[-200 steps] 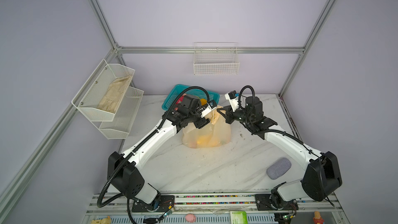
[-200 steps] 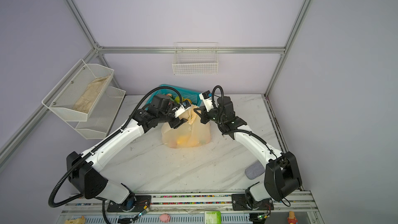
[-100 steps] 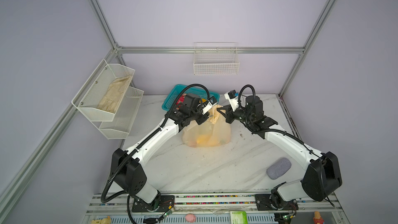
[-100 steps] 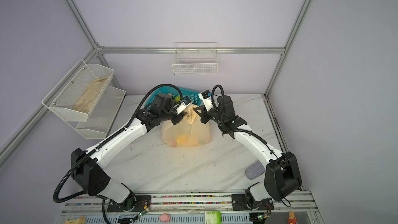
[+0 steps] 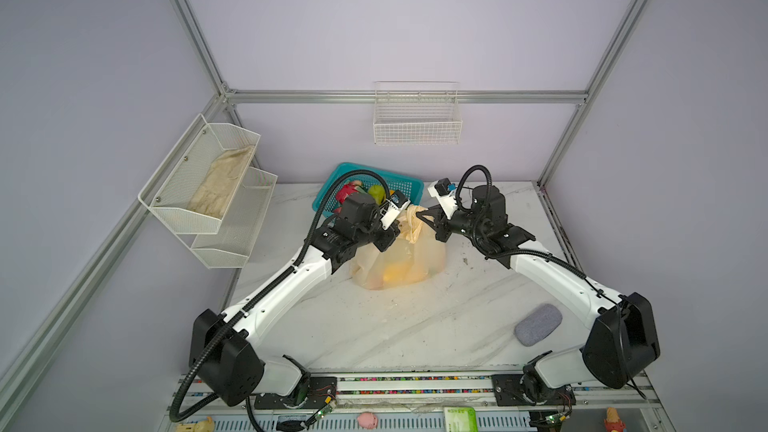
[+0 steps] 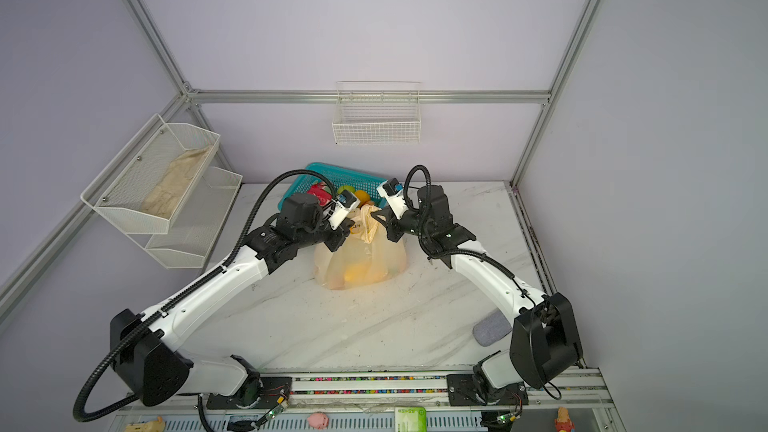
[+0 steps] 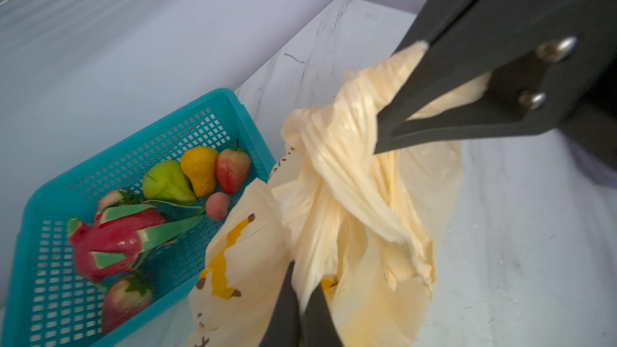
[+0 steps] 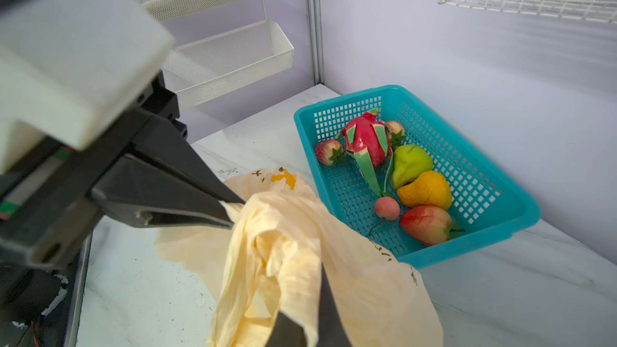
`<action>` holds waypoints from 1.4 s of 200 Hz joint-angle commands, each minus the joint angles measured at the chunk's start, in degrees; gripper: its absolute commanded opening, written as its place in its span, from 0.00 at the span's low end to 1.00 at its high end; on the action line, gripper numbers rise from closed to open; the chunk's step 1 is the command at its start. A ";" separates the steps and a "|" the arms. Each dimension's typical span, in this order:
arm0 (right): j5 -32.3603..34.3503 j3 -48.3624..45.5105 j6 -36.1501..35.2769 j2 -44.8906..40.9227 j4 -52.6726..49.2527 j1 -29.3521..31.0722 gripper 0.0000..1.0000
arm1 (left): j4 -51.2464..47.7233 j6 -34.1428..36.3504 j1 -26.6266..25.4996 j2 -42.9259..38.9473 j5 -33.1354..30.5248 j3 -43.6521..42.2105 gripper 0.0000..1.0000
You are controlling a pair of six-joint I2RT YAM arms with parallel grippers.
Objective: Place the fake fruits into the plastic bag and tie a complex knot
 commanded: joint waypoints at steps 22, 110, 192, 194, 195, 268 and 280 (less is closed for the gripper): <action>2.74 2.83 -3.74 0.88 0.33 -0.51 0.00 | 9.25 -14.07 -0.31 -7.21 5.98 -9.06 0.00; 0.51 0.29 -3.45 2.11 5.85 -0.44 0.00 | 7.83 -8.97 -0.23 -7.34 1.76 -7.47 0.41; -2.39 -2.48 8.22 1.60 14.09 -0.39 0.00 | 5.82 10.35 -0.27 -3.47 -1.41 1.56 0.84; -2.39 -2.62 8.37 1.64 14.29 -0.39 0.00 | 5.64 10.75 -0.27 -3.15 -1.38 1.98 0.84; -2.39 -2.70 8.48 1.62 14.38 -0.39 0.00 | 5.45 10.97 -0.27 -2.98 -1.33 2.17 0.84; -3.15 -1.66 11.29 3.26 15.31 -0.12 0.00 | -0.44 17.00 -0.27 7.96 3.40 12.95 0.95; -3.18 -1.01 12.22 3.74 14.97 -0.04 0.00 | -0.69 18.21 -0.23 9.44 2.04 13.90 0.95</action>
